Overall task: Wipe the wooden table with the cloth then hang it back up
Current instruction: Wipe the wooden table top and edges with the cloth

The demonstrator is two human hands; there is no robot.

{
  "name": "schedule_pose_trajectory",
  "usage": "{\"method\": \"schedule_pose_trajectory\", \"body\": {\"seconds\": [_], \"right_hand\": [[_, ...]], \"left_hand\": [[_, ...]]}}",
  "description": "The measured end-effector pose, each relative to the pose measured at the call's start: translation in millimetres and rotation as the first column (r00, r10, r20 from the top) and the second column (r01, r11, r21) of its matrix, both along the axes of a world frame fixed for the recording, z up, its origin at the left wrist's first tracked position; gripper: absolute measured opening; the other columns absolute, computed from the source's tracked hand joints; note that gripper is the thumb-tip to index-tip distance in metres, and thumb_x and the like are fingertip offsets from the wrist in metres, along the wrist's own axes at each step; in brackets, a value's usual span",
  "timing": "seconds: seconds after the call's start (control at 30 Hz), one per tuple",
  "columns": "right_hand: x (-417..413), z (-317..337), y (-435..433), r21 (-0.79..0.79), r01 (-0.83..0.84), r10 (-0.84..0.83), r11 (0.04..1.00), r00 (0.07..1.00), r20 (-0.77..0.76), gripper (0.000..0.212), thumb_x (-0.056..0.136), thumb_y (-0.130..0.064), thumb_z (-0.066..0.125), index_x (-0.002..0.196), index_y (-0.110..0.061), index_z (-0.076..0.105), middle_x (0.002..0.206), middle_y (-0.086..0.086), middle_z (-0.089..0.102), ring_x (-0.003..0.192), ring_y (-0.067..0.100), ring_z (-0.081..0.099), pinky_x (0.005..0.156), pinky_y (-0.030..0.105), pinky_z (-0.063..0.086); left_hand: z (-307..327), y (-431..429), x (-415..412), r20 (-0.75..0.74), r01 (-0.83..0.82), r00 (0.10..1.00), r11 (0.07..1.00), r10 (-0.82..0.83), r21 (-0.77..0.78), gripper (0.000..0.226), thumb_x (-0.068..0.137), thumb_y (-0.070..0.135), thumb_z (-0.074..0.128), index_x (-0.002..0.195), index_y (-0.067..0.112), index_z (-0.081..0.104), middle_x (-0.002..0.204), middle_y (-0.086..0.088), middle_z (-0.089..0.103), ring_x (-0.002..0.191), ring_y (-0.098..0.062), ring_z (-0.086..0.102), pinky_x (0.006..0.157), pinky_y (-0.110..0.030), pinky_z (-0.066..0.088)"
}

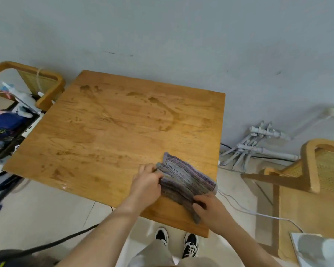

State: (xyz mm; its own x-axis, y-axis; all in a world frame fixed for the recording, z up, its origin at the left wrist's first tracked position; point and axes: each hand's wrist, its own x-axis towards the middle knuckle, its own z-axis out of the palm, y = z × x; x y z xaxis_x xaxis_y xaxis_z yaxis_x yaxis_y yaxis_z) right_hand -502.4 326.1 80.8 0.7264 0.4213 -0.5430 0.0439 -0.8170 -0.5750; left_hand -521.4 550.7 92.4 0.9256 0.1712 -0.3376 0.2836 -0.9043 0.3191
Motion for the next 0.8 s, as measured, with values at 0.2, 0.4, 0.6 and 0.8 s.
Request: {"method": "schedule_pose_trajectory", "body": {"seconds": [0.2,0.4,0.6,0.8], "right_hand": [[-5.1,-13.9,25.7,-0.272,0.092,0.012,0.958,0.934,0.358,0.066,0.087,-0.062,0.025,0.144,-0.033,0.039,0.154,0.003,0.031,0.144,0.026,0.022,0.110,0.046,0.031],[-0.3,-34.7,93.9,-0.380,0.312,-0.242,0.871,0.945,0.222,0.074,0.088,-0.073,0.013,0.150,-0.043,-0.011,0.160,0.006,-0.019,0.145,0.031,-0.022,0.116,0.053,-0.008],[2.0,-63.8,194.6,-0.311,0.337,-0.181,0.889,0.882,0.436,0.062,0.094,-0.062,0.014,0.151,-0.042,0.000,0.160,-0.002,-0.012,0.148,0.027,-0.011,0.113,0.051,-0.009],[-38.0,-72.9,183.9,-0.175,-0.058,0.133,0.983,0.880,0.456,0.053,0.091,-0.022,0.041,0.143,-0.029,0.041,0.158,-0.008,0.022,0.148,0.009,0.010,0.113,0.037,0.017]], "left_hand": [[-19.4,-17.1,-5.7,-0.007,0.344,0.939,0.938,-0.344,0.037,0.039,0.095,0.025,0.043,0.134,0.022,0.045,0.138,-0.003,0.037,0.128,-0.023,0.032,0.096,-0.039,0.044],[-29.0,25.5,4.9,0.041,0.477,0.879,0.875,-0.475,-0.081,0.039,0.092,0.009,0.046,0.131,0.015,0.049,0.145,-0.005,0.031,0.134,-0.023,0.025,0.103,-0.039,0.040],[-36.0,110.8,-3.2,0.165,0.390,0.918,0.895,-0.361,-0.216,0.035,0.089,0.007,0.044,0.117,0.013,0.063,0.135,0.001,0.046,0.123,-0.016,0.037,0.102,-0.021,0.029],[-31.1,118.0,-5.6,0.085,0.433,0.901,0.871,-0.426,-0.231,0.025,0.089,0.011,0.041,0.089,0.015,0.066,0.099,0.000,0.062,0.093,-0.017,0.054,0.079,-0.029,0.044]]}}
